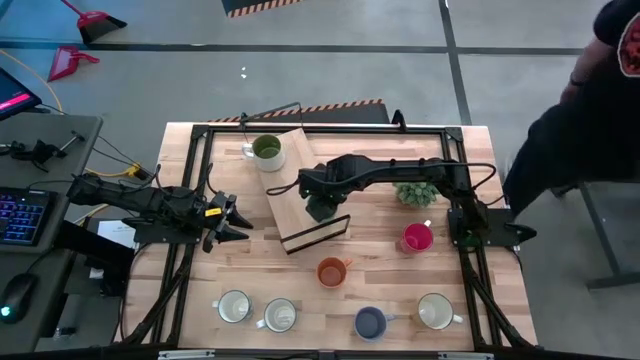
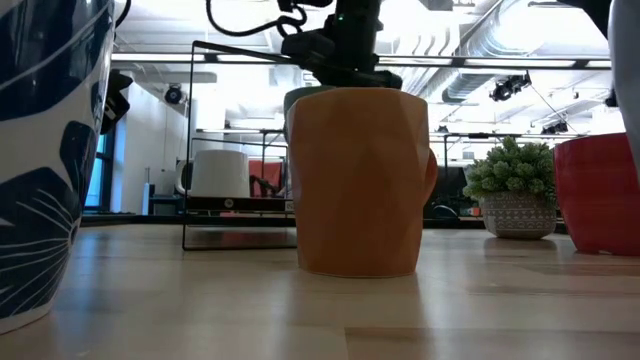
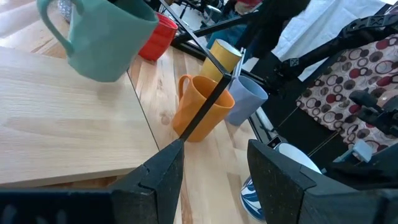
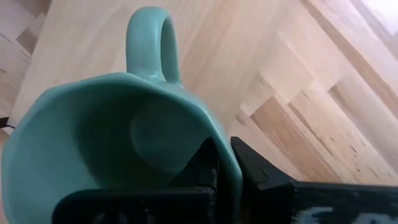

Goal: Place coffee mugs
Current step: Put the green mug on the shelf

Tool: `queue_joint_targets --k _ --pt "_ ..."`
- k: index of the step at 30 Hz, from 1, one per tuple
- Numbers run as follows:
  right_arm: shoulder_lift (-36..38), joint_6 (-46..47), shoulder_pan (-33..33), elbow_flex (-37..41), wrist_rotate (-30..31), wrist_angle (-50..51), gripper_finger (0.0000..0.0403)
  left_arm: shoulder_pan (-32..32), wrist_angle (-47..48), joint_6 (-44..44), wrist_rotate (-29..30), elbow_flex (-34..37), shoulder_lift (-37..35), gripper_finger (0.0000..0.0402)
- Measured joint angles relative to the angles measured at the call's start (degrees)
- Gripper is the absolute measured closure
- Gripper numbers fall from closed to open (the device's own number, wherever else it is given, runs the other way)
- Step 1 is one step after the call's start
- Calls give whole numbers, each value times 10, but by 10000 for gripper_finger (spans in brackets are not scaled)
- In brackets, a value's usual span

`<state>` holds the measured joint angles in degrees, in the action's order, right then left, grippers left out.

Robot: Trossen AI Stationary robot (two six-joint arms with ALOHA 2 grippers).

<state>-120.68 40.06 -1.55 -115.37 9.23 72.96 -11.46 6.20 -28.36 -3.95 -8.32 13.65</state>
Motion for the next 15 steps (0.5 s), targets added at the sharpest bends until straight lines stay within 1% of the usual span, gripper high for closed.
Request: queue_joint_targets --k 5,10,15 --pt "-22 5 4 1 -10 -8 403 0 -1 0 0 0 0 236" --pt "-26 5 3 0 -12 -9 403 0 -1 0 0 0 -1 236" --pt "-28 5 1 0 -28 -7 403 0 0 0 0 0 -1 236"
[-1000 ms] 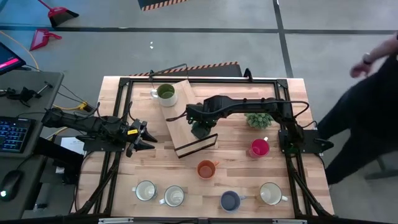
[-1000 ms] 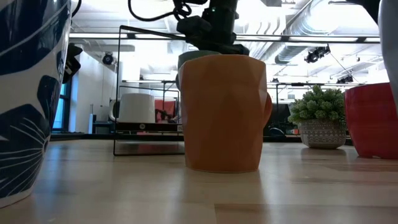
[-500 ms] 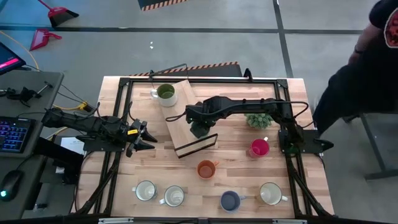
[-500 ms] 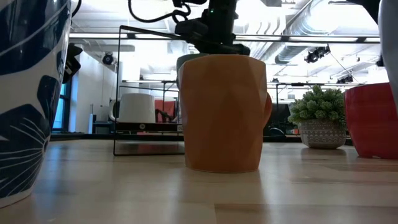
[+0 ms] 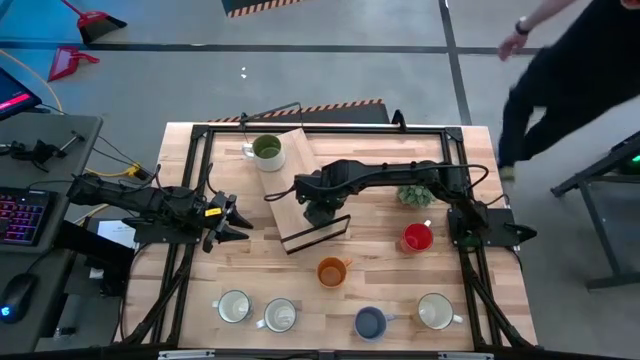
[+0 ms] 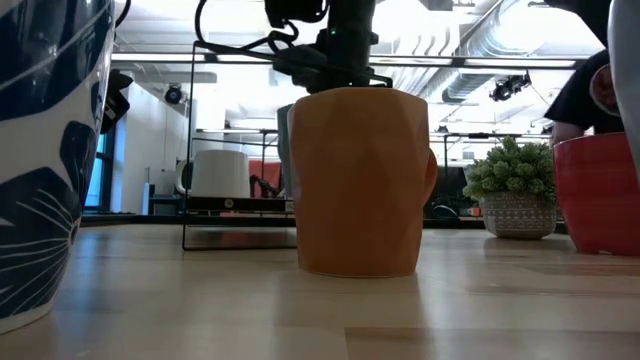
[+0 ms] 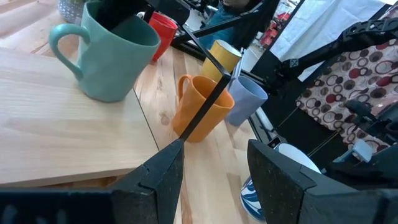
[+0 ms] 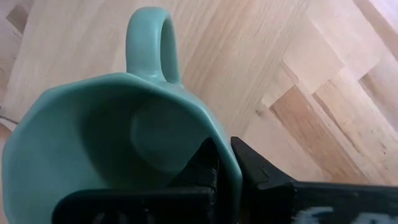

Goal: Place coffee mugs
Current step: Put the green mug on the shelf

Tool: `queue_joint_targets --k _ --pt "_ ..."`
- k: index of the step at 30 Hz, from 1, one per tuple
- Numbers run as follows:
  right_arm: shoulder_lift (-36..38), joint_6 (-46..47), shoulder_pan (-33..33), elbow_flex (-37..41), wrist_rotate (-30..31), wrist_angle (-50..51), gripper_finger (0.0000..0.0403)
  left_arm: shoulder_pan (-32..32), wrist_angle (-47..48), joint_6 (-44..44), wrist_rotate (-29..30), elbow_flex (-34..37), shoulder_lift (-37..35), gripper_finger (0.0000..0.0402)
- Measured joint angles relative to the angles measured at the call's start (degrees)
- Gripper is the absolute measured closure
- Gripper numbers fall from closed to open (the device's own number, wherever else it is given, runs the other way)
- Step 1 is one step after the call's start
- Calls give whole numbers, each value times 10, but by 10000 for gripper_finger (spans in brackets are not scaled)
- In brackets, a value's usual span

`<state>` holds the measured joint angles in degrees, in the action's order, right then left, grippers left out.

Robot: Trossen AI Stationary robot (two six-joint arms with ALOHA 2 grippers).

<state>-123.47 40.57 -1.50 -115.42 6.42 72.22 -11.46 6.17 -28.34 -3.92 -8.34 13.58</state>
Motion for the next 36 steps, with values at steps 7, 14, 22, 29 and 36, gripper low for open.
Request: queue_joint_targets --k 7,14,22,29,36 --pt "0 -1 0 0 7 -2 373 0 0 0 0 0 0 236" --pt "0 -8 0 0 19 -5 325 0 0 0 0 0 0 236" --pt "-2 -34 0 -15 8 0 298 0 0 0 0 0 0 236" --pt "-2 -36 0 -70 11 33 297 0 0 0 0 0 0 236" --pt "-2 -40 4 -143 15 95 297 0 0 0 0 0 0 236"
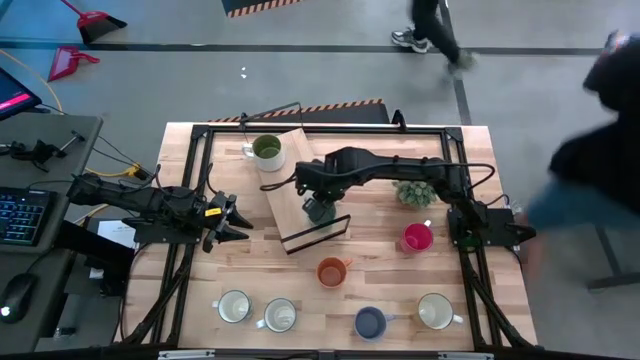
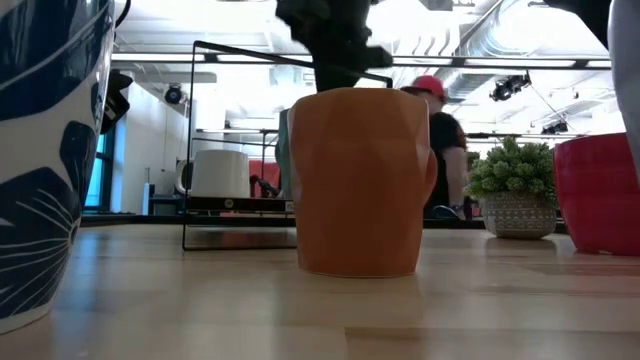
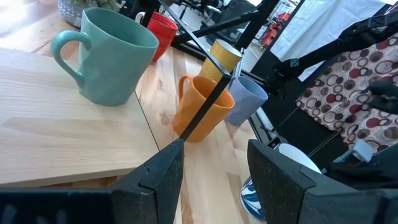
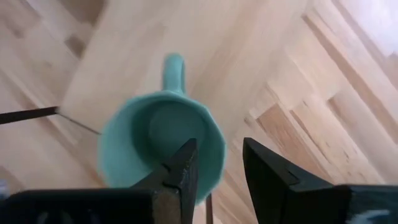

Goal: Place coffee mugs
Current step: Put the green mug on the shelf

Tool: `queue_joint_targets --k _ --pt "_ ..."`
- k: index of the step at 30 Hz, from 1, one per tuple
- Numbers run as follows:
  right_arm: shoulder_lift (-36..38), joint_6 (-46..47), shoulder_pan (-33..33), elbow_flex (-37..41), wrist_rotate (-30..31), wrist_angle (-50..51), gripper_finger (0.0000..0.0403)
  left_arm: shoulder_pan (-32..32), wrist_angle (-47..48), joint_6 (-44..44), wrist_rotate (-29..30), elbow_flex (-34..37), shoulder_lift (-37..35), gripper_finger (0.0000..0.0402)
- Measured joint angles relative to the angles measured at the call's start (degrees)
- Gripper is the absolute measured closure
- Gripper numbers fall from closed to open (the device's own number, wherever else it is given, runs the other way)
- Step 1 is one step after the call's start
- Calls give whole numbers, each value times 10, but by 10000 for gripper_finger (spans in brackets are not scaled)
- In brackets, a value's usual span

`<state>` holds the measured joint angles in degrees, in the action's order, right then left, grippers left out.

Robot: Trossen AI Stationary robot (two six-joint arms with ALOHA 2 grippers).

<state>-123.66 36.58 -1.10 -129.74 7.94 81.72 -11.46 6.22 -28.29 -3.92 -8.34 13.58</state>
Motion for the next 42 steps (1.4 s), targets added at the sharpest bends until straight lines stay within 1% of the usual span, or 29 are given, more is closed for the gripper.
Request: queue_joint_targets --k 3,6,9,13,18,23,25,42 --pt "0 -11 9 -29 -2 -5 297 0 0 5 0 0 0 236" --pt "1 -11 17 -37 -17 -53 297 0 0 28 0 0 0 236" --pt "1 -19 25 -28 -41 -110 297 0 0 35 1 0 0 236" --pt "1 -13 33 -2 -46 -156 300 0 0 35 1 0 0 236" --pt "1 0 38 33 -62 -172 325 0 0 35 1 0 0 236" --pt "0 6 39 58 -98 -225 355 0 0 34 1 0 0 236" --pt "-4 5 40 60 -102 -242 360 0 0 34 1 0 0 236" --pt "-5 5 41 61 -97 -228 363 0 0 29 0 0 0 236"
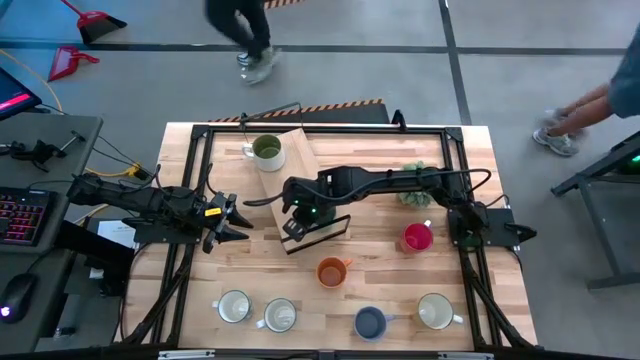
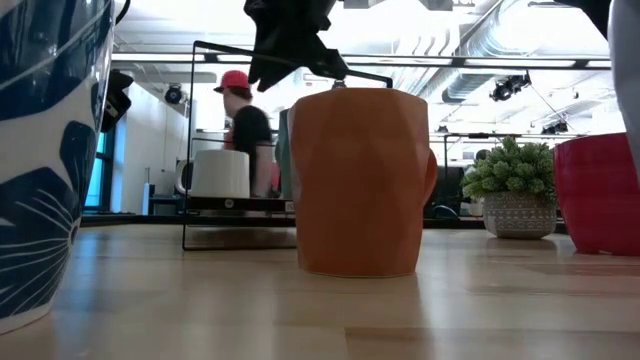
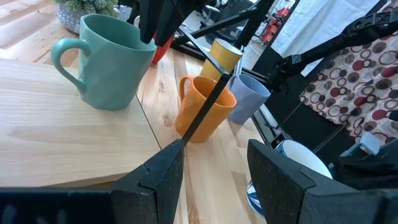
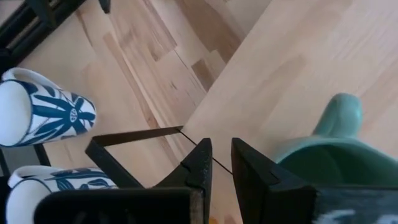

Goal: Place coffee mugs
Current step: Put the green mug on the shelf

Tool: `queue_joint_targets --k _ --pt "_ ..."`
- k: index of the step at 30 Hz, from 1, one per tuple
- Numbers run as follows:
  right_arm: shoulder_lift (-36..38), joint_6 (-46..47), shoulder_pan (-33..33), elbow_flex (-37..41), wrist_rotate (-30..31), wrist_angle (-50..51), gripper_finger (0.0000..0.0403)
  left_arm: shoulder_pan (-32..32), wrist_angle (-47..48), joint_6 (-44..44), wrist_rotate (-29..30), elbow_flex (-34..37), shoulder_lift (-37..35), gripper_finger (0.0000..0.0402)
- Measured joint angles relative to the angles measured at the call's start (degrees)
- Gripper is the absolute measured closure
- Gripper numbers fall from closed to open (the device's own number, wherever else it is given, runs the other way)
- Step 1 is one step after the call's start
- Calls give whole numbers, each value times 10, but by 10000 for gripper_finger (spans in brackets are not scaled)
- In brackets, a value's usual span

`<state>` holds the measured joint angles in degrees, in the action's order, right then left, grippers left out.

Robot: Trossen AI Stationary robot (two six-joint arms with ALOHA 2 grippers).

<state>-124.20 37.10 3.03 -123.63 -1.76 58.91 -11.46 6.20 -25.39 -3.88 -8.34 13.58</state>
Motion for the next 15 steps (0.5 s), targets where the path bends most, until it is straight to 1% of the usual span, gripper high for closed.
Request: queue_joint_targets --k 5,15 --pt "-12 22 0 0 0 6 363 0 0 -10 0 0 0 236" --pt "-13 26 1 0 4 28 363 0 0 -11 0 0 0 236"
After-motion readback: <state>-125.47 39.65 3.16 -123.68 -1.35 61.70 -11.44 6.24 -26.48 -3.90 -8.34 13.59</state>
